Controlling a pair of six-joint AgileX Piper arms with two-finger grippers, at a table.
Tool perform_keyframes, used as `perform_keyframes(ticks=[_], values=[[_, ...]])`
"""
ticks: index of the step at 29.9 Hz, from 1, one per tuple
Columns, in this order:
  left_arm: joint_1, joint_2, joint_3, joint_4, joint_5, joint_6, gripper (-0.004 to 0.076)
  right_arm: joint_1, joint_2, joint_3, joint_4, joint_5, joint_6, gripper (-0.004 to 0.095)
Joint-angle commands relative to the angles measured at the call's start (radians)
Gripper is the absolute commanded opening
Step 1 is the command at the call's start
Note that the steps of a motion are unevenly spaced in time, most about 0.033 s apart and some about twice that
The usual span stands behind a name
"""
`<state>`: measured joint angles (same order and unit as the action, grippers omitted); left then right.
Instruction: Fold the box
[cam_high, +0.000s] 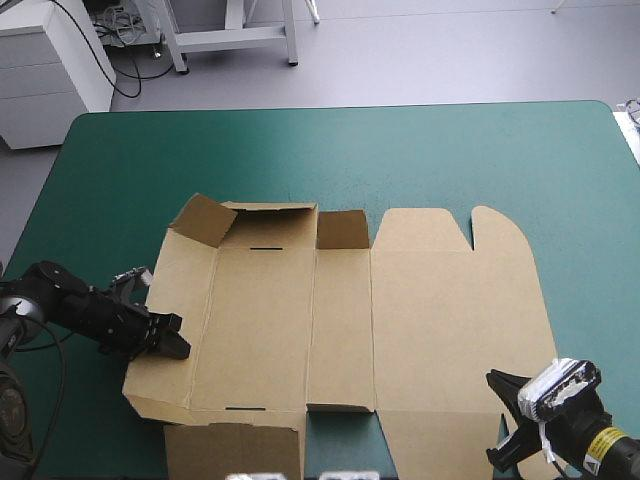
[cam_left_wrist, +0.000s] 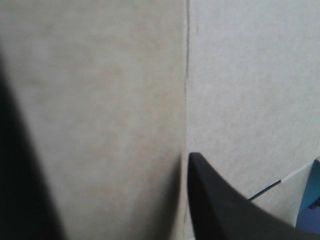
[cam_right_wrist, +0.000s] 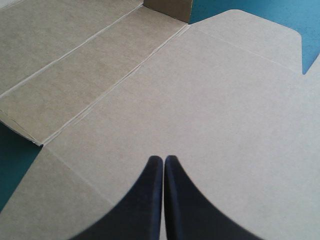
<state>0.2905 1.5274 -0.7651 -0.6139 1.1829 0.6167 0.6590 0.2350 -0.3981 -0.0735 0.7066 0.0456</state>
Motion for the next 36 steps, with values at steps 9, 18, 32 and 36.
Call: perform_keyframes(ticks=[9, 18, 32, 36], values=[[-0.017, -0.01, -0.085, -0.008, 0.116, -0.021, -0.0008, -0.001, 0.01, -0.023, -0.01, -0.073, -0.005, -0.0012], [-0.204, -0.01, -0.428, 0.373, 0.116, -0.127, -0.0008, -0.001, 0.01, -0.023, -0.01, -0.073, -0.005, -0.0012], [-0.495, -0.01, -0.591, 0.883, -0.078, -0.204, -0.0008, -0.001, 0.01, -0.023, -0.01, -0.073, -0.005, -0.0012], [-0.55, -0.01, -0.591, 0.957, -0.16, -0.204, -0.0008, -0.001, 0.01, -0.023, -0.01, -0.073, -0.005, -0.0012]])
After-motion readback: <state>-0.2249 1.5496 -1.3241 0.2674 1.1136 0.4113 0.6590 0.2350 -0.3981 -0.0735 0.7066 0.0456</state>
